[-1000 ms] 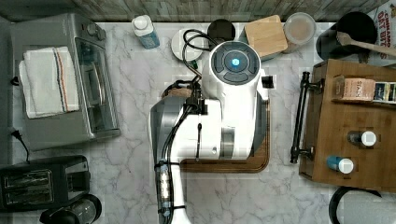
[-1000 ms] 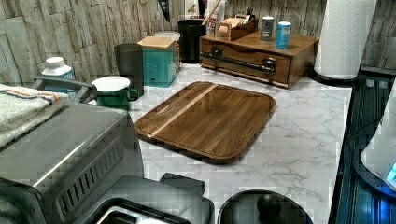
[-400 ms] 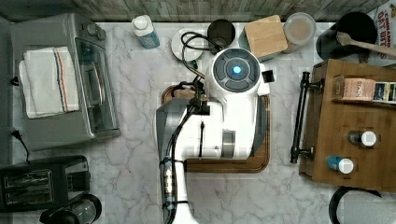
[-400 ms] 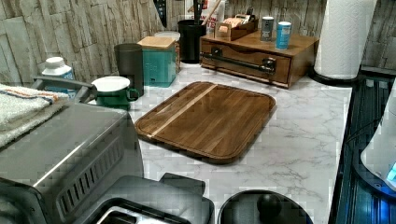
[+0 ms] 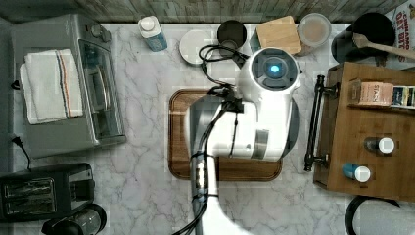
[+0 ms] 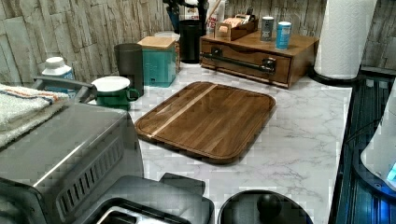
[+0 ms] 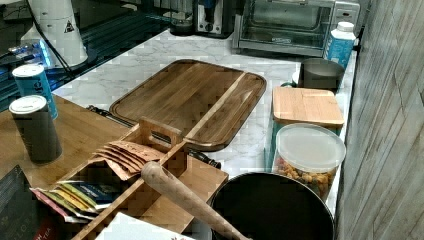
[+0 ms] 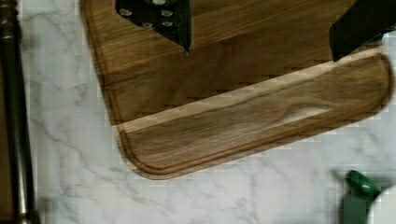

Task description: Open the drawer.

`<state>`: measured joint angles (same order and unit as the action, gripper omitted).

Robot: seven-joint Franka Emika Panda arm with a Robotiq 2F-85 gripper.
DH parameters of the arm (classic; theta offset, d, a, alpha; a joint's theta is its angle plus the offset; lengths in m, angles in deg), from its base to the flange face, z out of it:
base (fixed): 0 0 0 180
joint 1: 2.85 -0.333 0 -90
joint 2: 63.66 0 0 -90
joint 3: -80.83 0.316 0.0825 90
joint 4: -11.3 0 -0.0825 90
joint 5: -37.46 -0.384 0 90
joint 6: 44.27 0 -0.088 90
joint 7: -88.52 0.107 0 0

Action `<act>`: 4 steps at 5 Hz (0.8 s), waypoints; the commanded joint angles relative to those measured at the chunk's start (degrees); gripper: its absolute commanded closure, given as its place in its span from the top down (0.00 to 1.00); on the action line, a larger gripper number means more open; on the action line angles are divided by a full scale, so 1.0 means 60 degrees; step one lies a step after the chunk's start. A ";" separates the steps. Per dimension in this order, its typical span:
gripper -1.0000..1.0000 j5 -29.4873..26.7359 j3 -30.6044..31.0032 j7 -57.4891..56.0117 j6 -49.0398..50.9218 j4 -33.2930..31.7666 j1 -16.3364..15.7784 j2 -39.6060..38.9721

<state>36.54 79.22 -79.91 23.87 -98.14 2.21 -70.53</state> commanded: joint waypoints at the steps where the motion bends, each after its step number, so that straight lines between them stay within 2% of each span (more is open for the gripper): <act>1: 1.00 0.0312 -0.1057 -0.2051 -0.1676 0.0168 0.1062 -0.0506; 3: 1.00 0.0694 -0.0942 -0.3438 -0.2701 0.0071 0.1598 -0.0937; 4: 1.00 0.0604 -0.1035 -0.3876 -0.2896 -0.0055 0.1661 -0.1100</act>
<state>38.88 72.11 -100.61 5.47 -99.26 12.20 -75.66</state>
